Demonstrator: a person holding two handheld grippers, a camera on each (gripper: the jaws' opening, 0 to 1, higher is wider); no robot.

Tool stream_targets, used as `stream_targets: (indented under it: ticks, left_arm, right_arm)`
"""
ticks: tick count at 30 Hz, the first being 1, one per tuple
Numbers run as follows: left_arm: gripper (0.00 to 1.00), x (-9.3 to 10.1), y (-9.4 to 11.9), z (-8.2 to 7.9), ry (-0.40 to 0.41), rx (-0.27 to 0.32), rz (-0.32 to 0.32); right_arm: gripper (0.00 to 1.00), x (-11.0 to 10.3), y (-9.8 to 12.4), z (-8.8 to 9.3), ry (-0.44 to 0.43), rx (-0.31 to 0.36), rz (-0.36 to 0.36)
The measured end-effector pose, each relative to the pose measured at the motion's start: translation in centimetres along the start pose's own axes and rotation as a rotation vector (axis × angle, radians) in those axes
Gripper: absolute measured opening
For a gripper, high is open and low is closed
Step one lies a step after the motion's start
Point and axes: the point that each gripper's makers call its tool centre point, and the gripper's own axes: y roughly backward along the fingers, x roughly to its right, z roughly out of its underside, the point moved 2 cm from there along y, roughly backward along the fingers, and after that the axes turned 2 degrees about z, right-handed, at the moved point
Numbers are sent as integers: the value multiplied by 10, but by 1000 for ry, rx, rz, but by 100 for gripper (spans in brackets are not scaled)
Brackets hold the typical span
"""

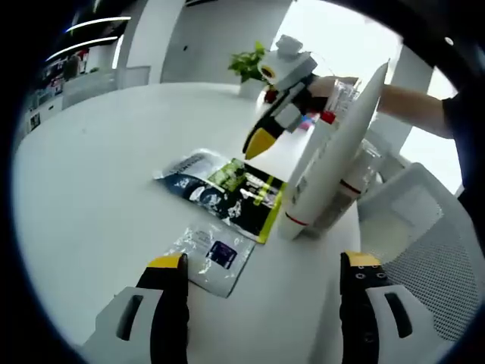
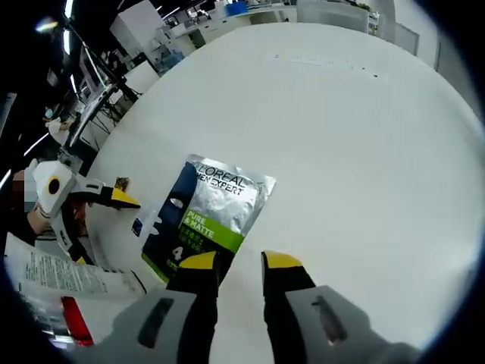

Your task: Arrange the skincare products in the storage area until every visible bottle or jar stands upright without overlapping.

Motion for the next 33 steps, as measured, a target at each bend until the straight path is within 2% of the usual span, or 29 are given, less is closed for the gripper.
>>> stream_targets:
  ticks: [3, 5, 8, 10, 12, 13, 15, 17, 19, 23, 30, 32, 33]
  left_arm:
    - [74, 4, -3, -10, -6, 44, 20]
    - [67, 3, -6, -15, -38, 67, 15]
    - [51, 3, -12, -15, -61, 56, 34]
    - [46, 1, -15, -11, -77, 44, 37]
    - [49, -11, -16, -7, -151, 22, -30]
    - [48, -19, -16, -6, -229, 6, -87]
    - [41, -23, -17, -6, -290, -3, -113]
    - [35, -23, -17, -5, -265, 12, -106]
    - [36, -27, -17, -4, -227, 22, -108]
    - [30, -39, -12, -4, -275, 13, -158]
    - [30, -59, 4, -7, -238, 24, -204]
    - [30, -66, 11, -9, -223, 27, -235]
    - [30, -76, 13, -8, -210, 19, -254]
  right_arm:
    - [17, -2, -3, -2, -1, 6, -8]
    - [16, -1, -6, -3, 5, 3, -6]
    - [15, 1, -8, -2, 18, -9, 1]
    - [14, 0, -8, -2, 21, -5, 4]
    - [13, 0, -8, -3, 25, 1, 1]
    - [12, 0, -8, -3, 28, 0, -2]
    - [10, -1, -9, -3, 34, 2, -4]
    - [8, -3, -9, -2, 33, 5, -6]
    - [6, -4, -10, -2, 35, 7, -7]
    - [4, -8, -10, -2, 29, 3, -9]
    - [3, -17, -10, 0, -4, 7, -21]
    - [2, -19, -9, 1, -15, 11, -21]
    - [2, -20, -8, 2, -20, 13, -21]
